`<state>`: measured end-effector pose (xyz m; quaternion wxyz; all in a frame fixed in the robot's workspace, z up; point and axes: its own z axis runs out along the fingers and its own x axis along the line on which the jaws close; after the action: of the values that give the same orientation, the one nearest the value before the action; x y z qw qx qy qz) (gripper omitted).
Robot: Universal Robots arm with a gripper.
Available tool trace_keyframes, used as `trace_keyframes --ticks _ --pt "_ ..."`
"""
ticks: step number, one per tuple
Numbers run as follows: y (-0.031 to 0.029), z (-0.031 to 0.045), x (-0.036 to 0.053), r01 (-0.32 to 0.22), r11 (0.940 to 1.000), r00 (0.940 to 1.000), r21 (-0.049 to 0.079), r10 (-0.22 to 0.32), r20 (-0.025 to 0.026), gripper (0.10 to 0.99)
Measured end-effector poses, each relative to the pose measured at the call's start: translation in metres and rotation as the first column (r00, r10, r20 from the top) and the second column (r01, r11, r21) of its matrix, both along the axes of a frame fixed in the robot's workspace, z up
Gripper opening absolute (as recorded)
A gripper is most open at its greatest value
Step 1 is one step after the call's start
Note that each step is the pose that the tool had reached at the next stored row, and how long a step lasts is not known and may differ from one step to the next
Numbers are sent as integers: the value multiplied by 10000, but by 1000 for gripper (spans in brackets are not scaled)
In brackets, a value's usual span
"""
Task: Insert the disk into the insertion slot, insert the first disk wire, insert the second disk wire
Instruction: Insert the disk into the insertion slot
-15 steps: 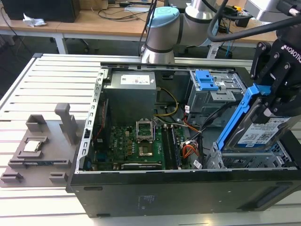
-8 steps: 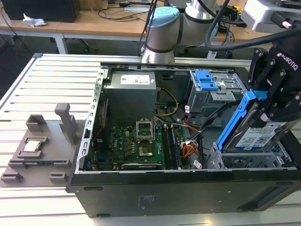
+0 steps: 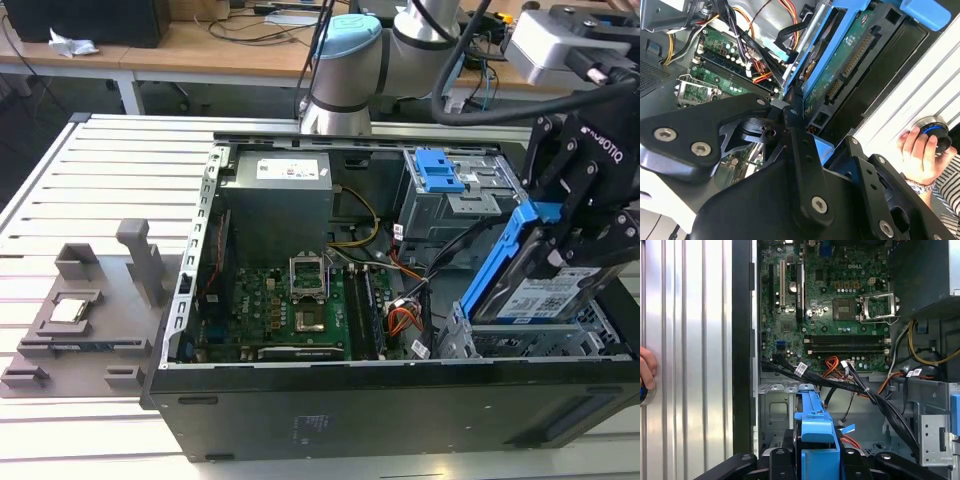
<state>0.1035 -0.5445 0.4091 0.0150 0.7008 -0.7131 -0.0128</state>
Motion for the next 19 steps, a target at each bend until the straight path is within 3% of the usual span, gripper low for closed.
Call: trace_keyframes --ticks 6,13,14,16,19 --pt "0 -77 0 0 10000 10000 0 0 0 365" --pt "0 -97 0 0 10000 10000 -1 0 0 365" --pt "0 -97 0 0 10000 10000 -2 0 0 376" --pt "0 -98 0 -1 10000 10000 0 1 0 502" --pt "0 -98 0 0 10000 10000 0 0 0 502"
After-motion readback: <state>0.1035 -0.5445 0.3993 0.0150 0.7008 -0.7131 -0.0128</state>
